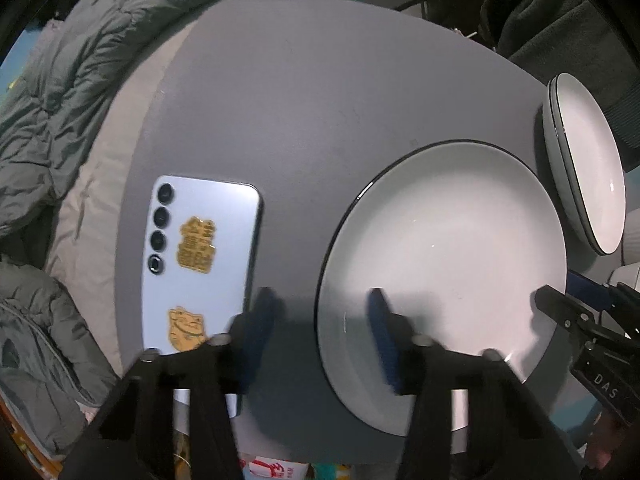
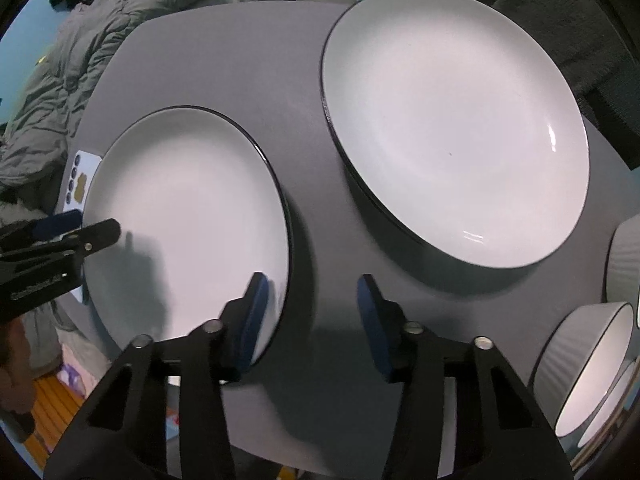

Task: Organize plates and bowls

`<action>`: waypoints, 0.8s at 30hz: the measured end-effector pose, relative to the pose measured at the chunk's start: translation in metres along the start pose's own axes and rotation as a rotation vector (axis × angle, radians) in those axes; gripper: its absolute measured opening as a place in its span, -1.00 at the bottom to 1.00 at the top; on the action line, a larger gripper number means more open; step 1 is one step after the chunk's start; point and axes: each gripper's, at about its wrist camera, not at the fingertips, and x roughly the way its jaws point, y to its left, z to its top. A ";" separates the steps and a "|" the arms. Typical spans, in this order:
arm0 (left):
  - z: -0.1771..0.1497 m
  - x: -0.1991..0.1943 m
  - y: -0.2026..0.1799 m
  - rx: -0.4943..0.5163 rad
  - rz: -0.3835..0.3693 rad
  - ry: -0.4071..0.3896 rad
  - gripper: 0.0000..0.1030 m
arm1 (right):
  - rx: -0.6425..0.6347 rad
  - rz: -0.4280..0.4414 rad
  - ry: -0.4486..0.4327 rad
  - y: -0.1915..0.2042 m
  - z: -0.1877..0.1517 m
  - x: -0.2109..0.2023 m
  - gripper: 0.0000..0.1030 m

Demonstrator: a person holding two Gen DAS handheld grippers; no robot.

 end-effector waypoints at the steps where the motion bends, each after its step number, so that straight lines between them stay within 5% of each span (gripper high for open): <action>1: 0.001 0.001 0.000 0.000 -0.011 0.004 -0.22 | -0.003 0.002 0.000 0.001 0.001 0.000 -0.17; 6: 0.005 0.002 -0.003 0.001 -0.077 0.008 -0.46 | -0.009 0.018 0.008 0.003 0.006 0.004 -0.35; 24: 0.006 0.001 0.019 -0.062 -0.137 0.053 -0.42 | -0.024 0.064 0.036 0.012 0.017 0.015 -0.51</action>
